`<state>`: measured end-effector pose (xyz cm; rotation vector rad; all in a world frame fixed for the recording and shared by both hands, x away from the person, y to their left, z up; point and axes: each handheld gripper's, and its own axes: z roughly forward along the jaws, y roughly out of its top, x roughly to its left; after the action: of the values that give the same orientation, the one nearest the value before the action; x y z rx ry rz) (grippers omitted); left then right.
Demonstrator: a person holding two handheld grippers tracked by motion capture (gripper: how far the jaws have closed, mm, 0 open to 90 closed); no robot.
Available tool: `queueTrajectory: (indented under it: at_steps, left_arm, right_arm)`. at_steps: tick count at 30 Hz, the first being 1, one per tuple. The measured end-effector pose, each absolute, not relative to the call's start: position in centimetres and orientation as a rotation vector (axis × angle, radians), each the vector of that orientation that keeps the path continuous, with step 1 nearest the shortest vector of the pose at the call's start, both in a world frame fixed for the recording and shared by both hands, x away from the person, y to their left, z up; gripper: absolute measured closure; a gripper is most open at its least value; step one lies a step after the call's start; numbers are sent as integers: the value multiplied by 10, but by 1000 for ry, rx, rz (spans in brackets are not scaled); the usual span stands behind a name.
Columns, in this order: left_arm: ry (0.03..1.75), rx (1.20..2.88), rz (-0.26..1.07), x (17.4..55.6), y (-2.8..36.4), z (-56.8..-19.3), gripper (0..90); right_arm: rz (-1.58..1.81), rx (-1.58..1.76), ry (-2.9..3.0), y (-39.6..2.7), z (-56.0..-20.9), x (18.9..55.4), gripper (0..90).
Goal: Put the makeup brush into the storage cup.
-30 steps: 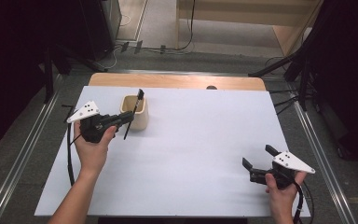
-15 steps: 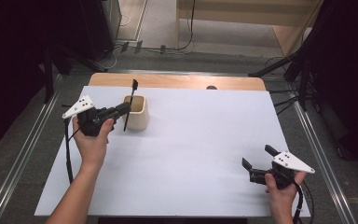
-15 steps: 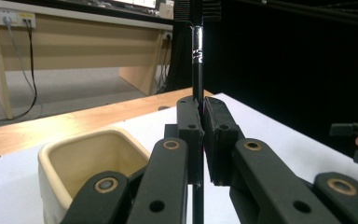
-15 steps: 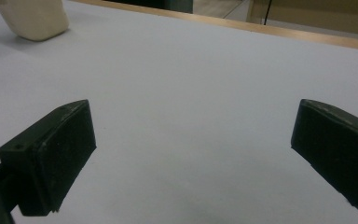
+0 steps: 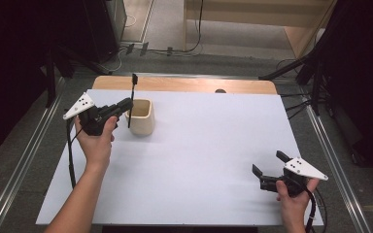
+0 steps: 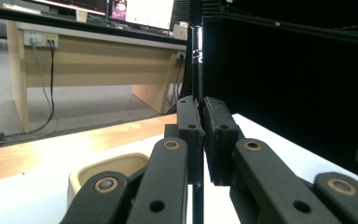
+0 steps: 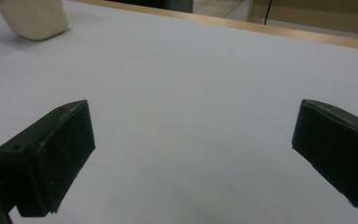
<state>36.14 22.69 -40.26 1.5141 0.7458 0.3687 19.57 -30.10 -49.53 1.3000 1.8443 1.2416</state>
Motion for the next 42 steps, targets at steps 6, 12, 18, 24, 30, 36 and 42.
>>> queueTrajectory:
  at_steps: [6,12,18,24,30,36,42]
  left_arm:
    - [738,1493,414,365,227,-402,867]
    - [701,1483,445,369,224,-401,867]
    - [724,1462,427,375,225,-404,867]
    - [725,1451,432,380,225,-408,866]
    - [731,1444,446,384,224,-408,866]
    - [746,1430,468,388,223,-410,866]
    - [751,1432,491,392,222,-414,865]
  right_arm:
    - [1241,1302,1846,-300,-496,196,0]
    - [1237,1305,1846,-301,-496,196,0]
    - [1238,1306,1844,-301,-496,196,0]
    - [1238,1308,1844,-302,-496,196,0]
    - [1235,1308,1847,-301,-496,196,0]
    - [1239,1308,1845,-302,-496,196,0]
    - [1250,1297,1845,-302,-496,196,0]
